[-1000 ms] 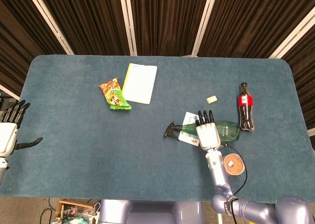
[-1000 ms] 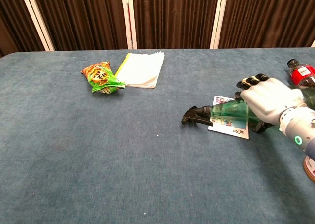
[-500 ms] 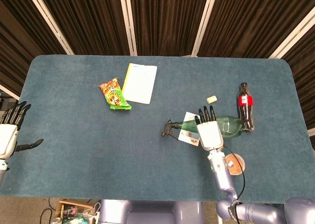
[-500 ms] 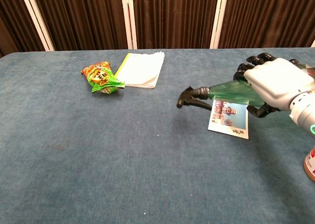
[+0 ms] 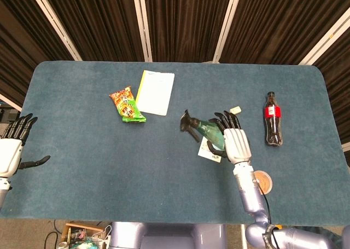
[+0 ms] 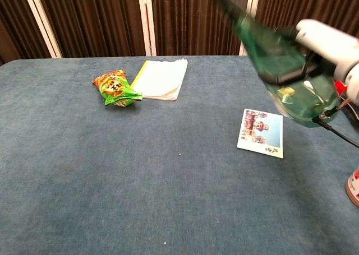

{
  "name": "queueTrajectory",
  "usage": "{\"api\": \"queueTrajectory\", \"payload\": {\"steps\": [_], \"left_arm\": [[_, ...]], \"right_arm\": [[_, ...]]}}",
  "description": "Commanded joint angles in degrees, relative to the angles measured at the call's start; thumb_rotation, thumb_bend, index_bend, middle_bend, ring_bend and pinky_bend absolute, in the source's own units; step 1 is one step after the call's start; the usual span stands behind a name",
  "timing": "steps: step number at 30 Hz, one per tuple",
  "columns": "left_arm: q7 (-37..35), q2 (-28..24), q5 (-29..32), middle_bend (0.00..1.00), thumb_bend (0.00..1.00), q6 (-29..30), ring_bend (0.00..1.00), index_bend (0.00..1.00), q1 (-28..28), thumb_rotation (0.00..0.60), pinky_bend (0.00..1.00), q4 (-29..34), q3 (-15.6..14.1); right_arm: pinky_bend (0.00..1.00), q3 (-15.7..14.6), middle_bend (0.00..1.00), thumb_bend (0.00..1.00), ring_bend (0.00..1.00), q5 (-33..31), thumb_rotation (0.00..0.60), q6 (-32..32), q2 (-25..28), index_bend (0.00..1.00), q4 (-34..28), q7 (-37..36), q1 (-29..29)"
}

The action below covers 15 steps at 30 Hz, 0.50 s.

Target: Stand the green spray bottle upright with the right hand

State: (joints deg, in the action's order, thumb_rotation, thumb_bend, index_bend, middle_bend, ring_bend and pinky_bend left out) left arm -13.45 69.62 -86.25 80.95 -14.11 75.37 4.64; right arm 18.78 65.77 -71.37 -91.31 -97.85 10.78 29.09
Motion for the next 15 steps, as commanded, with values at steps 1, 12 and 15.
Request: {"api": "queueTrajectory", "payload": {"steps": [1, 12, 15], "left_arm": [[0.21, 0.04, -0.02, 0.0, 0.07, -0.07, 0.0, 0.0, -0.04, 0.6, 0.09, 0.12, -0.04], [1.27, 0.29, 0.45, 0.0, 0.07, -0.68, 0.0, 0.0, -0.23, 0.6, 0.09, 0.28, 0.0], [1.33, 0.32, 0.49, 0.0, 0.07, -0.9, 0.0, 0.0, -0.3, 0.6, 0.09, 0.27, -0.04]], "right_arm": [[0.0, 6.4, 0.16, 0.49, 0.0, -3.33, 0.6, 7.09, 7.07, 0.88, -8.61, -23.49, -3.77], [0.0, 7.34, 0.16, 0.49, 0.0, 7.25, 0.6, 15.81, 11.32, 0.88, -3.93, -60.52, -8.7], [0.0, 5.8, 0.16, 0.49, 0.0, 11.95, 0.6, 12.55, 9.24, 0.88, -1.01, -65.59, -9.69]]}}
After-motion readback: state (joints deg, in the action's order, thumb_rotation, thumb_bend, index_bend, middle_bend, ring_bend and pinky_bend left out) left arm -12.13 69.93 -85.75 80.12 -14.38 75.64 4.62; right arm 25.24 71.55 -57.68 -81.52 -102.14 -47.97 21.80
